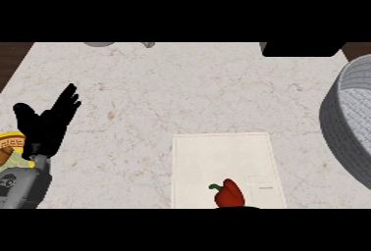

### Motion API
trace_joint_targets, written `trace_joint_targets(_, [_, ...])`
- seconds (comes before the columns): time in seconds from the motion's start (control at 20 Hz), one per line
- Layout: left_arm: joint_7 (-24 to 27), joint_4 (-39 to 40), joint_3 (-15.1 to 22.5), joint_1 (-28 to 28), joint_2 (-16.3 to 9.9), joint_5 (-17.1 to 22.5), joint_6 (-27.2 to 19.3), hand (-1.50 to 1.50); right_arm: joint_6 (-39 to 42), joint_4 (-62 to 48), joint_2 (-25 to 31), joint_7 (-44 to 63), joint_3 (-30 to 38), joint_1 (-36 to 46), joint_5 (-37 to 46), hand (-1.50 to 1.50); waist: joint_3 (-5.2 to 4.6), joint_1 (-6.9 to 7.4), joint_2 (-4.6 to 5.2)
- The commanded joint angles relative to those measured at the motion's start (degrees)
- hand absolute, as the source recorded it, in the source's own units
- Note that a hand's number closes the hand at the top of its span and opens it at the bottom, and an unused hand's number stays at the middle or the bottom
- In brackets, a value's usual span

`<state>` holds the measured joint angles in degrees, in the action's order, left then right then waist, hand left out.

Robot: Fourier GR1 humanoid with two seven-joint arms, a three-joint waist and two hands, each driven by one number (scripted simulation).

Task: Pick the bell pepper from the placemat and place it in the basket

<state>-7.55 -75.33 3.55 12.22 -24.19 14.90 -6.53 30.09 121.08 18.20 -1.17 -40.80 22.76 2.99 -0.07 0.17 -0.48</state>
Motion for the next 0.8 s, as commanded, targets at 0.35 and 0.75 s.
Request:
trace_joint_targets(0.35, [-1.4,-1.5,-0.2,-1.2,0.0,0.0,0.7,0.00,9.5,2.3,4.8,28.8,13.1,22.9,3.2,-1.50,-0.17,-0.13,0.01])
trace_joint_targets(0.75, [-4.0,-3.9,-1.2,-1.5,-0.7,-0.1,0.6,0.00,27.1,-8.3,12.8,32.7,19.7,32.2,-20.0,-1.50,-0.04,-0.12,0.08])
